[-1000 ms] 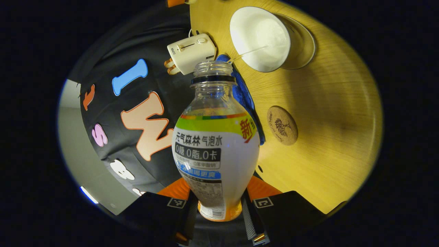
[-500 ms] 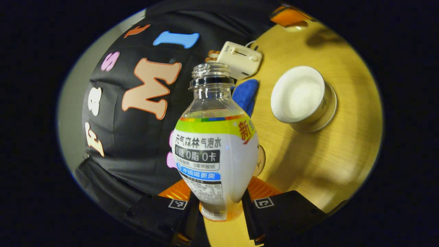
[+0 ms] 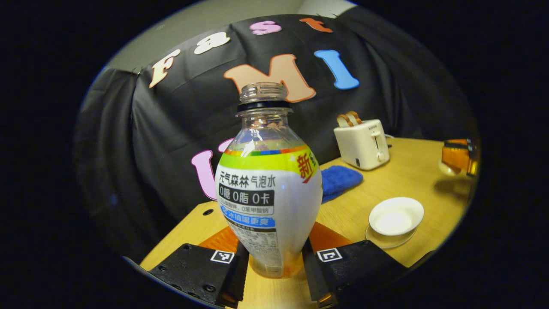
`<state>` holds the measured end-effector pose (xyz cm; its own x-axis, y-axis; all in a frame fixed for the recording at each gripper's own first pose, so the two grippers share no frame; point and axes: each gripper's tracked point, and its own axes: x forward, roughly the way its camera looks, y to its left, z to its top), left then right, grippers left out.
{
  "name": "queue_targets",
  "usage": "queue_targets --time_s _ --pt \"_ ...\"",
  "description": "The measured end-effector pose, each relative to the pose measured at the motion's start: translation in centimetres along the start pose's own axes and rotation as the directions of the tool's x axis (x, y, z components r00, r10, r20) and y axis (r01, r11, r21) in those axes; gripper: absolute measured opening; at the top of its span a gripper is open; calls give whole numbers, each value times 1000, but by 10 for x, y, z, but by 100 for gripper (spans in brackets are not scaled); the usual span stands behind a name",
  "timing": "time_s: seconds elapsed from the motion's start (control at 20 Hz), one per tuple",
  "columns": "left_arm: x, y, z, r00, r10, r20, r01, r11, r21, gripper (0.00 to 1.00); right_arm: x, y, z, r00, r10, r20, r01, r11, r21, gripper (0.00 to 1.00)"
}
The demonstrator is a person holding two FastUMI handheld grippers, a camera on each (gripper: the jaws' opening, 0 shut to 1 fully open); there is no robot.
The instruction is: Open the teacup lid with one hand, grasp the water bottle and pour water into the teacup with the other hand; after pouring, place the water bottle on the coaster and then close the teacup lid.
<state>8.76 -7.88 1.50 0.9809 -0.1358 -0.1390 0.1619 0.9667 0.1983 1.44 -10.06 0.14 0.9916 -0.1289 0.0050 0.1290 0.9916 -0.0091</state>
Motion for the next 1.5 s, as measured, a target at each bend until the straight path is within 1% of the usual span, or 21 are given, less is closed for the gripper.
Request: queue_targets --time_s 0.1,0.15,0.25,0.3,0.4,0.45,0.65,0.85,1.1,1.3,1.5 --pt "13 4 2 999 -30 12 31 989 -147 55 0 0 0 1000 0 0 0 1000 0 31" --pt "20 6 2 999 -36 20 39 979 -201 54 0 0 0 1000 0 0 0 1000 0 31" --pt "33 13 0 999 -40 32 47 963 -265 55 0 0 0 1000 0 0 0 1000 0 31" --pt "40 16 0 999 -35 39 45 961 -273 55 0 0 0 1000 1 0 -1 1000 0 31" --pt "56 20 -8 1000 -17 17 21 971 -239 55 0 0 0 1000 0 0 0 1000 0 31" --pt "64 17 -14 1000 -20 6 21 974 -225 55 0 0 0 1000 -1 0 1 1000 -1 31" --pt "81 3 -20 999 -48 -7 45 975 -218 55 -1 0 0 1000 -2 -1 2 1000 -1 31" --pt "88 -8 -23 997 -78 -11 74 972 -222 55 0 0 1 1000 -3 0 3 1000 -1 31" --pt "91 -11 -28 995 -94 -24 87 972 -220 55 0 -1 0 1000 -4 -1 4 1000 -1 31" --pt "93 -10 -35 995 -95 -42 84 973 -214 59 0 -1 0 1000 -7 -1 7 1000 -2 31" --pt "93 -11 -35 994 -102 -41 91 972 -217 60 0 -1 0 1000 -7 -1 7 1000 -1 31"
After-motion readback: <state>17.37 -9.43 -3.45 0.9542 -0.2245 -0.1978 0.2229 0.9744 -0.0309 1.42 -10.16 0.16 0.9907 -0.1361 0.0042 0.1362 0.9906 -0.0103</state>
